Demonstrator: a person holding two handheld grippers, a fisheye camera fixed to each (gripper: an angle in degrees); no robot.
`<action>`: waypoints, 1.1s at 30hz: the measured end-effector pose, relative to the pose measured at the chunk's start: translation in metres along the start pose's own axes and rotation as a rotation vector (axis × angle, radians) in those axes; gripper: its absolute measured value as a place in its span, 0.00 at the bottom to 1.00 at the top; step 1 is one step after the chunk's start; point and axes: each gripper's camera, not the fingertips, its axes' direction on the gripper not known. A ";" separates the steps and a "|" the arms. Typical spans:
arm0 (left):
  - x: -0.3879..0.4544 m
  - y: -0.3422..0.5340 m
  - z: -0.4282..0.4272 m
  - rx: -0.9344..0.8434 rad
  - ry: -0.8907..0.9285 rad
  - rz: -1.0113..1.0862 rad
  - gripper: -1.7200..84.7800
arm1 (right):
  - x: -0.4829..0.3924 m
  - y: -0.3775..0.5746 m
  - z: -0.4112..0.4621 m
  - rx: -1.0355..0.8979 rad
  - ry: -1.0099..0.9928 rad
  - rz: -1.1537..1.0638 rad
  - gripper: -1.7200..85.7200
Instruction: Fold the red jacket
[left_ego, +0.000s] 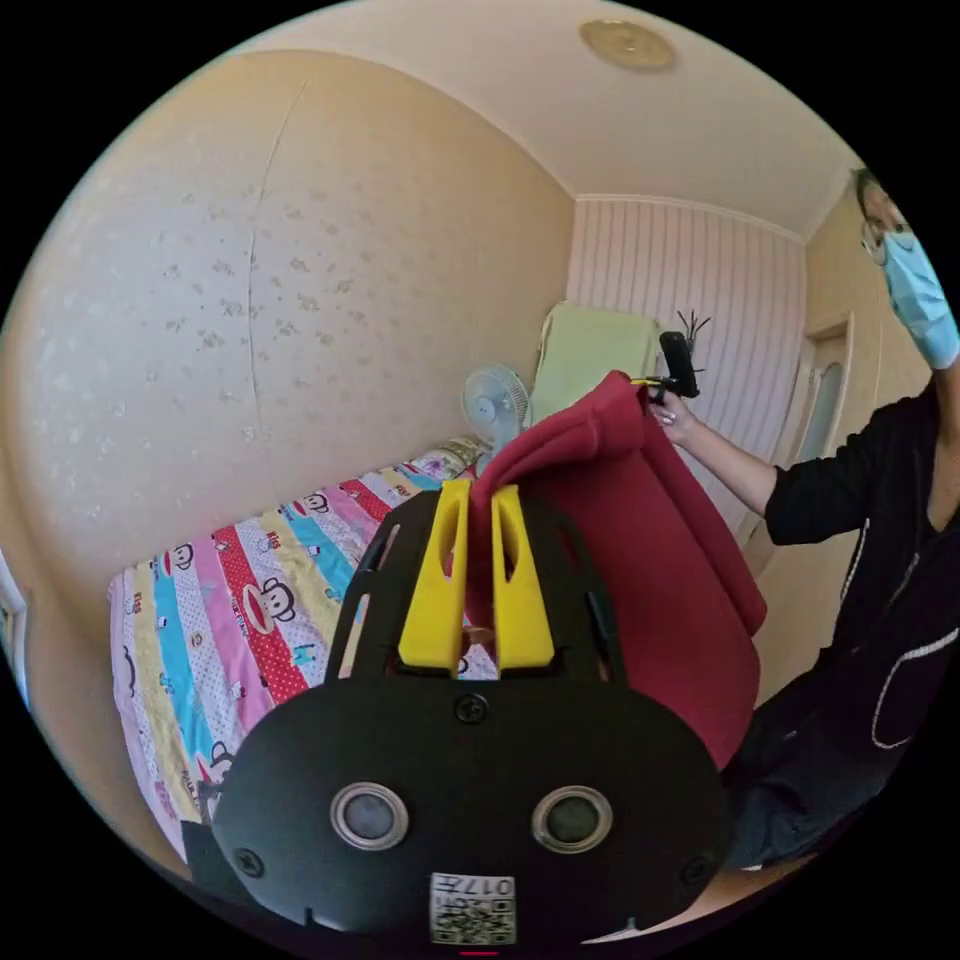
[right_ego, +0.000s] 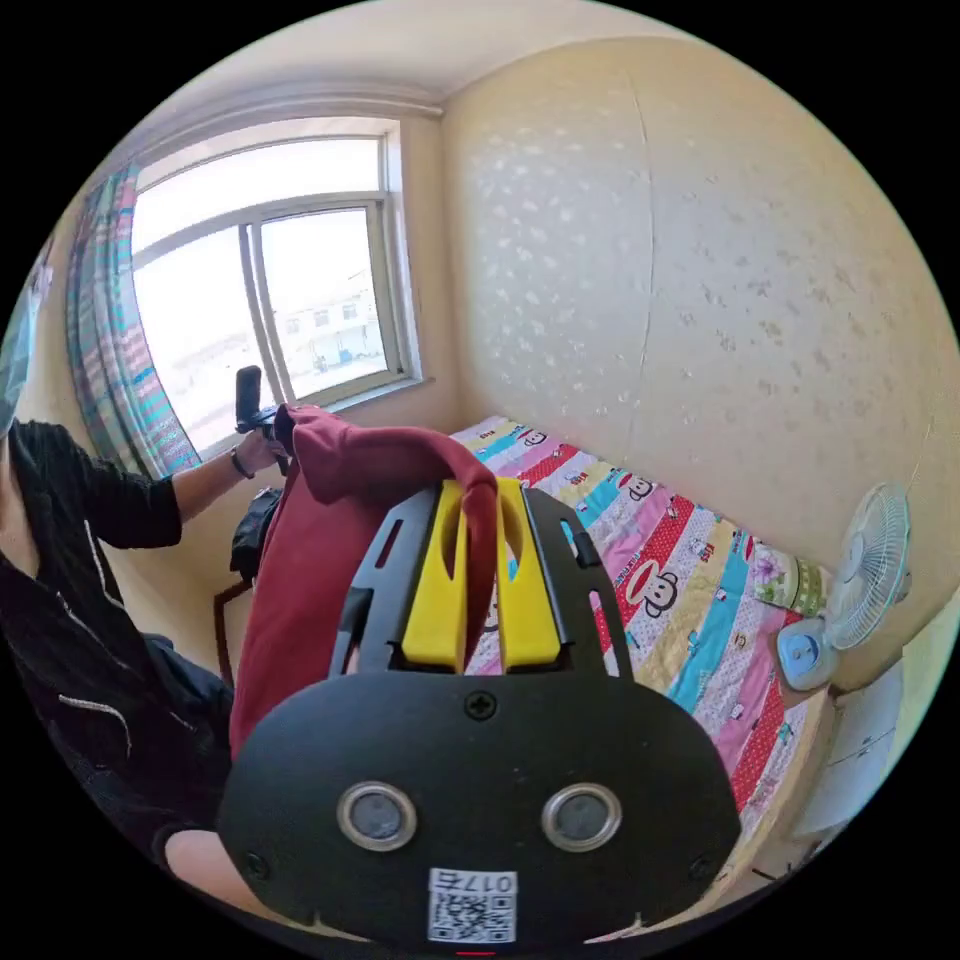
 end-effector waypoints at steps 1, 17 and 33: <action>-0.057 0.025 0.053 0.008 -0.009 -0.090 0.09 | 0.057 0.016 0.042 -0.010 -0.027 0.117 0.10; 0.034 0.550 -0.068 -0.362 0.113 -0.911 0.08 | -0.039 0.555 -0.123 -0.010 -0.169 1.095 0.10; 0.245 0.279 -0.290 0.044 -0.260 -0.446 0.01 | -0.139 0.396 -0.407 0.334 -0.076 0.568 0.08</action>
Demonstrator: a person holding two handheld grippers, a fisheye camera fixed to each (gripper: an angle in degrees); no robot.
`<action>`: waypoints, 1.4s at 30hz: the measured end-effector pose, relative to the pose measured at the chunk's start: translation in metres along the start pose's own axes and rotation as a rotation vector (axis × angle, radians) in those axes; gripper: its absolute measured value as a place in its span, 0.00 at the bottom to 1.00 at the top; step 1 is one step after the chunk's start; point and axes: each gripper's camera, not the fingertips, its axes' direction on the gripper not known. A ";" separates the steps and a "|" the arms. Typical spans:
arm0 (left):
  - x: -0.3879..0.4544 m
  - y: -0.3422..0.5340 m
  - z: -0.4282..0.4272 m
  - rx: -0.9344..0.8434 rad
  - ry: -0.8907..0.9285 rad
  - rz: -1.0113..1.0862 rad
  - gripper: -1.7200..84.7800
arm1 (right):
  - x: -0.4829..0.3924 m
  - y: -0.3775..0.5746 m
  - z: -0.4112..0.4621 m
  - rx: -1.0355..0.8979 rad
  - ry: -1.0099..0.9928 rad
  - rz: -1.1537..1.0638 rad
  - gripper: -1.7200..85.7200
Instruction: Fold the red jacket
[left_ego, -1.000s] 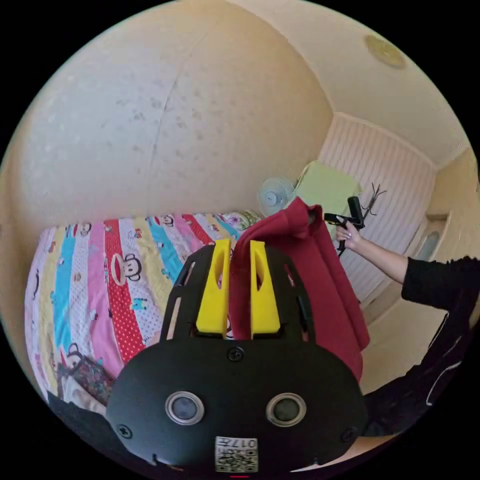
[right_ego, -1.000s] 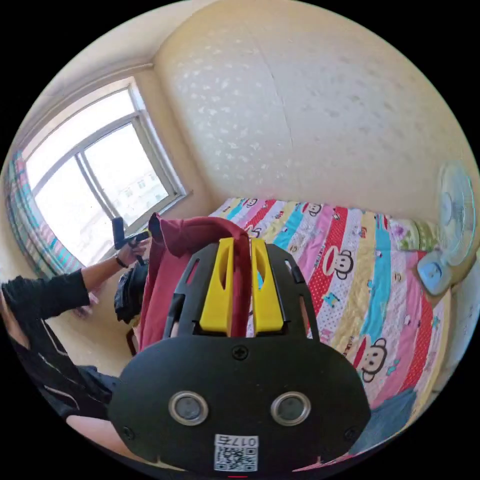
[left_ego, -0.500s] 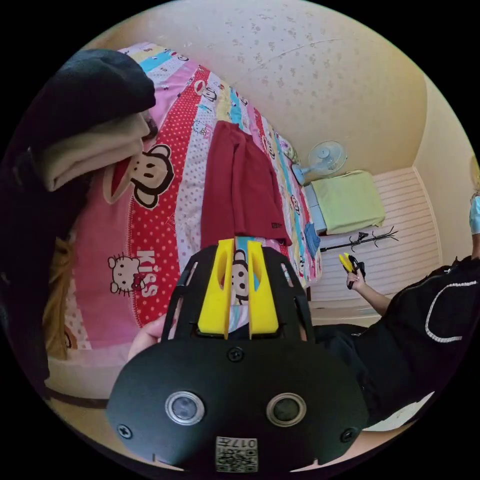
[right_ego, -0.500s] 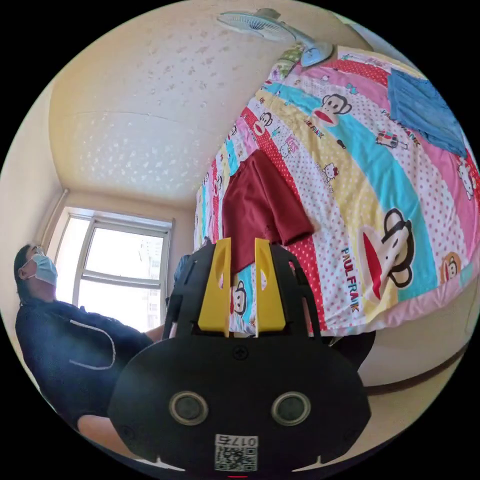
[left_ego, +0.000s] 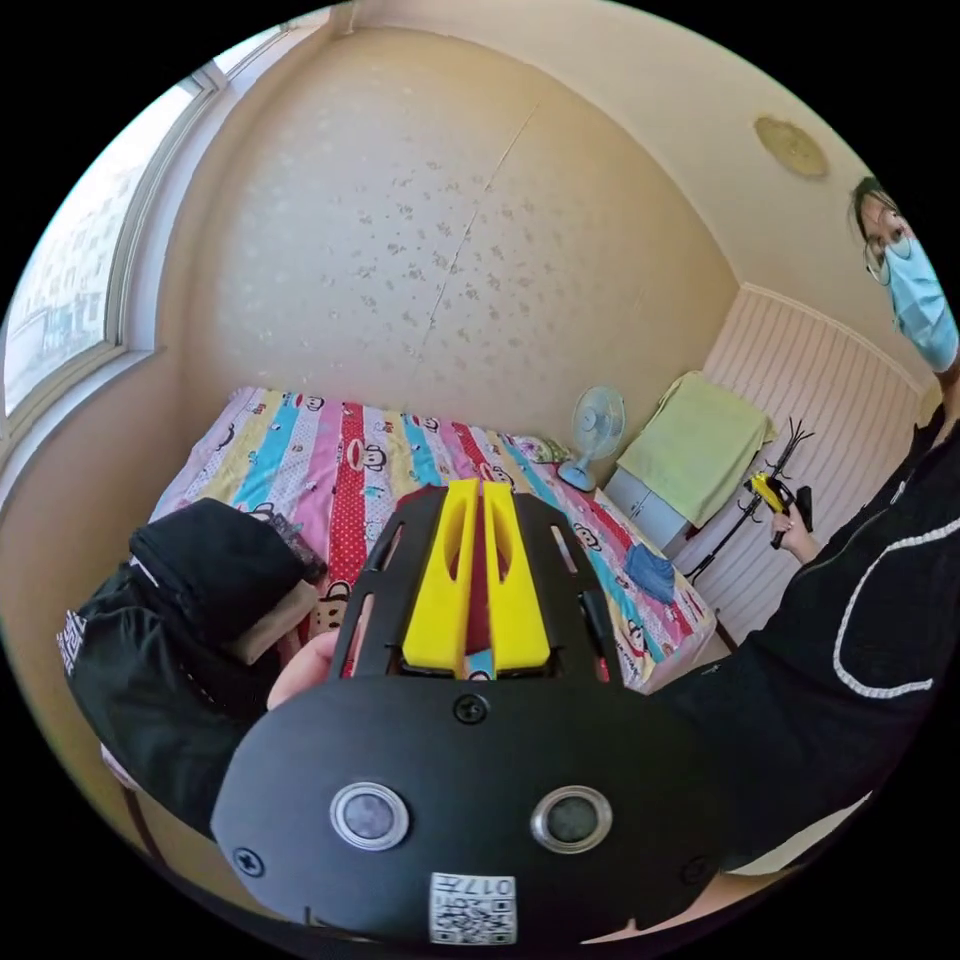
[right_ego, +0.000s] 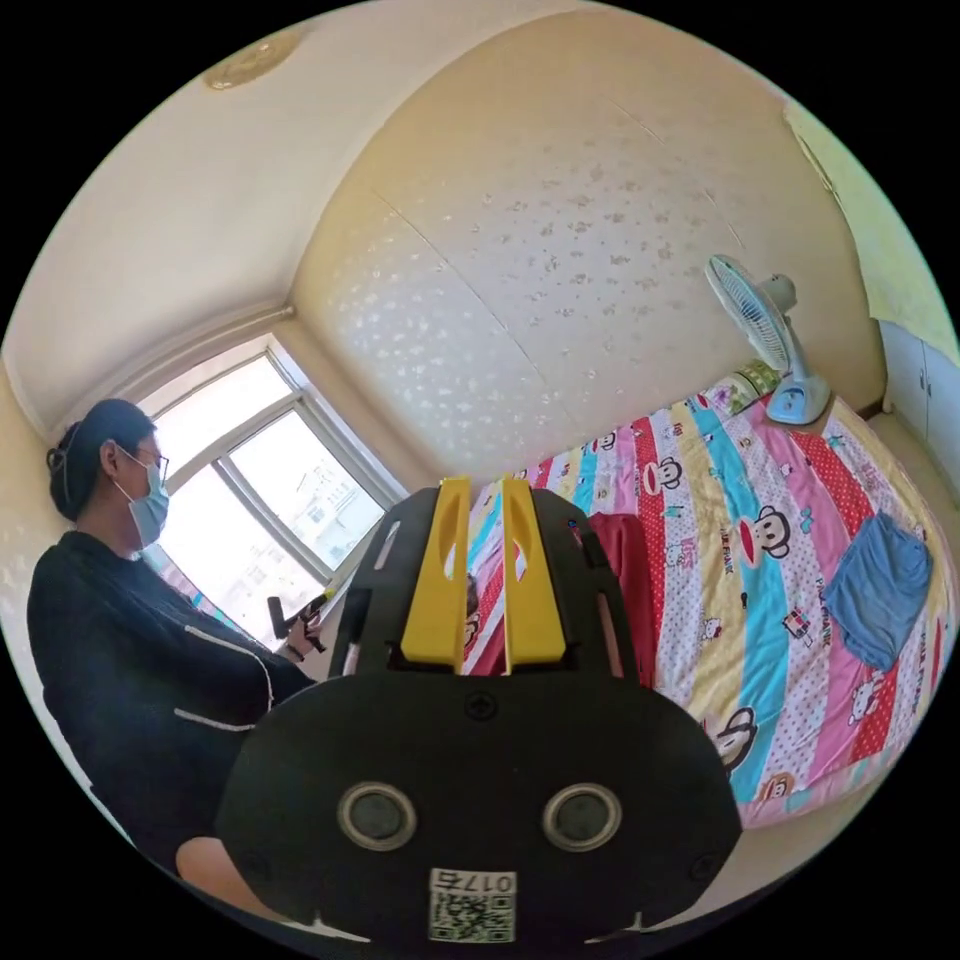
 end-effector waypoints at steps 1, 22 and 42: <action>0.029 0.015 0.013 -0.019 -0.013 -0.002 0.01 | 0.010 0.014 0.013 -0.033 -0.011 0.037 0.08; 0.197 -0.002 0.022 0.011 -0.140 -0.087 0.01 | 0.041 0.076 0.020 -0.394 -0.115 0.048 0.06; 0.246 -0.094 0.086 -0.349 -0.127 0.040 0.07 | 0.005 0.103 0.059 -0.787 0.051 -0.021 0.05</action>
